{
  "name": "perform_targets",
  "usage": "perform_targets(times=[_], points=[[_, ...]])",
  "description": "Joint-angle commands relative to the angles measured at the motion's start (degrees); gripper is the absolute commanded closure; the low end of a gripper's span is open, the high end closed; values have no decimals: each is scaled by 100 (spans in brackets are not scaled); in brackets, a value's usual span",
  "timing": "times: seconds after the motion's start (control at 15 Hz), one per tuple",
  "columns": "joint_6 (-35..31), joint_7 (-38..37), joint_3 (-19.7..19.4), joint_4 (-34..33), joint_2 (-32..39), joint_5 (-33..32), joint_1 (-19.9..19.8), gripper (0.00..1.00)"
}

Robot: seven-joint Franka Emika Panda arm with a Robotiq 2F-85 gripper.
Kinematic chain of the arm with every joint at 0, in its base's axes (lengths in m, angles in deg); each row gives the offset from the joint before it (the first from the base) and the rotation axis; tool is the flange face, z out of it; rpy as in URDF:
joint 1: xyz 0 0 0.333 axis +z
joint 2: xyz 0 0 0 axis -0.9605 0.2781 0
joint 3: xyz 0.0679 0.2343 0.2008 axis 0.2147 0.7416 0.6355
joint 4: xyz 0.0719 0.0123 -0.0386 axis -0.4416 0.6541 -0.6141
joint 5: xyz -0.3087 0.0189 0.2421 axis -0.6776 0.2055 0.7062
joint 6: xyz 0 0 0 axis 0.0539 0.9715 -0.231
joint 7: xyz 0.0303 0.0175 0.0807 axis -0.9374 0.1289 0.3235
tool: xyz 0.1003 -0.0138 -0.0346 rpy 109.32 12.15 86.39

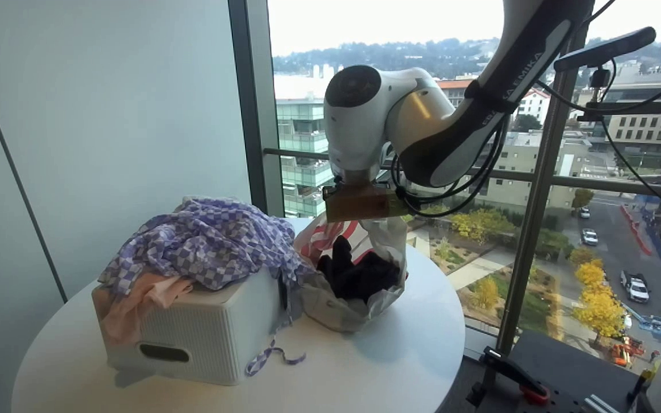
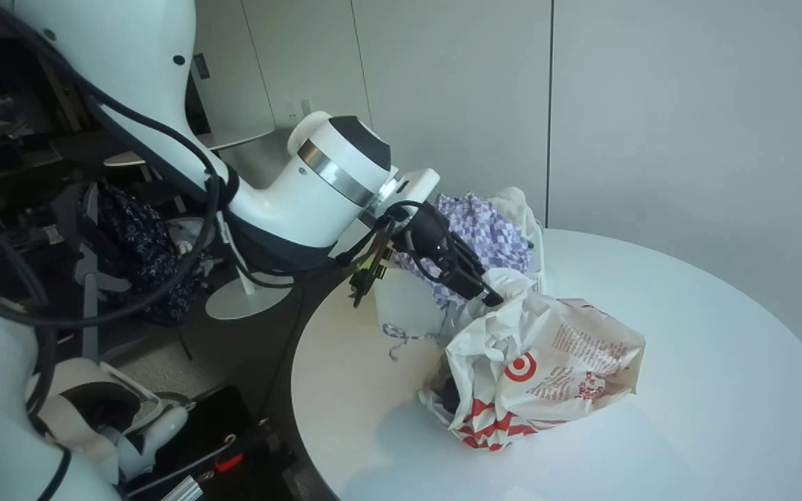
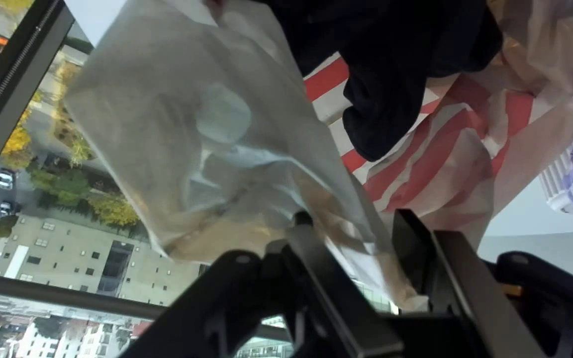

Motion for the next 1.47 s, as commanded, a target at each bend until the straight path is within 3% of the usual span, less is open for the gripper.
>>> perform_targets(times=[0.0, 0.13, 0.27, 0.33, 0.6, 1.0, 1.4], points=[[-1230, 812, -335, 445, -594, 921, -158, 21], [-1871, 1091, -545, 615, -752, 1355, -156, 5], [-1908, 1232, -622, 674, -917, 1389, -123, 0], [-1625, 1202, -572, 637, -1039, 1166, -155, 0], [-1899, 1646, -596, 556, -1072, 1496, 51, 0], [-1892, 2338, -422, 60, -827, 2035, 709, 0], [-1915, 3629, -543, -531, -259, 3309, 1570, 0]])
